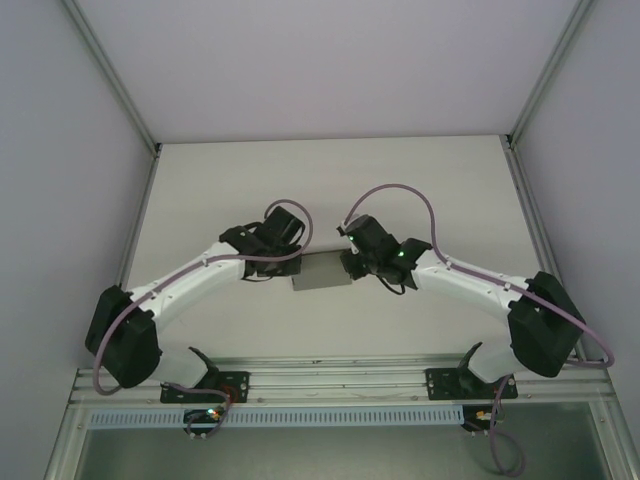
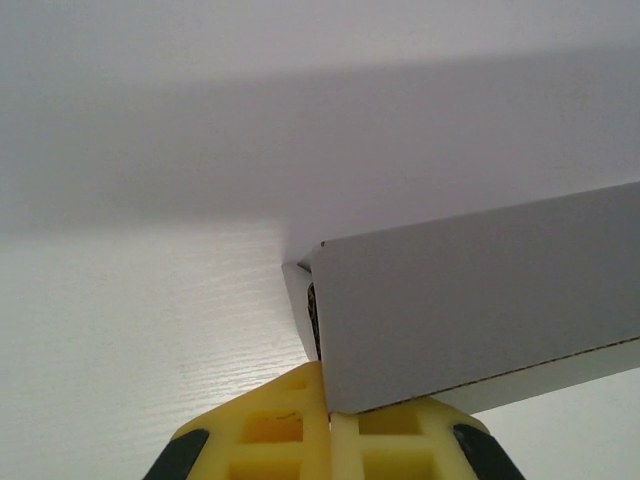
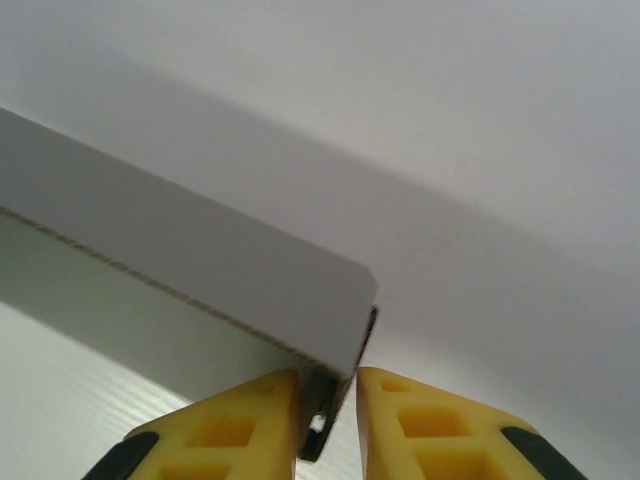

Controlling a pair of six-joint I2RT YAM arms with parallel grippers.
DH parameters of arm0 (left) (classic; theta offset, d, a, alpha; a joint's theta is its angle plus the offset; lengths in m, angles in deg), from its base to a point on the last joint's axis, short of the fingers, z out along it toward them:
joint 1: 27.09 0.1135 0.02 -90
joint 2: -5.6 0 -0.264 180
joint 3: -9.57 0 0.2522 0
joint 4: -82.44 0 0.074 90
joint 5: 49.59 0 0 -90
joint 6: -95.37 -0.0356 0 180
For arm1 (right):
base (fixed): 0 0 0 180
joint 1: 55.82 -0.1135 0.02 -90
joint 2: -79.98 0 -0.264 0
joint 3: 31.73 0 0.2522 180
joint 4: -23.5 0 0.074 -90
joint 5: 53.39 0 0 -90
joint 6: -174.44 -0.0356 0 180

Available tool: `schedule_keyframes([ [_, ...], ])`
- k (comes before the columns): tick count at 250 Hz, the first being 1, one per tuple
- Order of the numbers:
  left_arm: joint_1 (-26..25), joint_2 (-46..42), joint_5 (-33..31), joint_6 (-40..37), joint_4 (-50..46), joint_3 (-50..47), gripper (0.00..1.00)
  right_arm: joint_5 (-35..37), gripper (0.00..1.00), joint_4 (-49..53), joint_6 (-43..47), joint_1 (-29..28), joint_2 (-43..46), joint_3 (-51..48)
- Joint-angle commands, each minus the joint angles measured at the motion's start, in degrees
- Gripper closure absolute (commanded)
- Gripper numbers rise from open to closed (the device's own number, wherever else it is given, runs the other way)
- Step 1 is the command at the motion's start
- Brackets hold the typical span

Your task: Assemble paper box

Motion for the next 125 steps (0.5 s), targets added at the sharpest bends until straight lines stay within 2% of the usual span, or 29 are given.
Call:
schedule_keyframes([
  [1, -2.2, 4.7, -2.7, -2.1, -9.4, -0.6, 1.0, -6.6, 0.71, -0.8, -0.8, 1.2, 3.2, -0.8],
  [9, -2.5, 5.0, -3.1, -2.2, -9.7, 0.0, 1.0, -7.5, 0.64, -1.4, -0.8, 1.6, 4.6, -1.1],
  [36, -3.5, 5.1, -3.8, -2.7, -9.6, 0.6, 1.0, -7.9, 0.57, -1.4, -1.4, 2.7, 5.9, -1.2],
  [51, -4.1, 4.9, -4.3, -2.9, -9.3, 0.5, 1.0, -7.5, 0.48, -1.6, -2.2, 3.3, 6.5, -1.5],
  [93, -5.0, 4.6, -5.1, -3.5, -8.7, 0.3, 1.0, -7.1, 0.45, -4.4, -5.0, 5.3, 5.4, -1.7],
  [125, -5.5, 4.6, -5.5, -4.1, -8.5, 0.5, 1.0, -7.1, 0.47, -5.1, -6.9, 6.3, 2.4, -0.6],
])
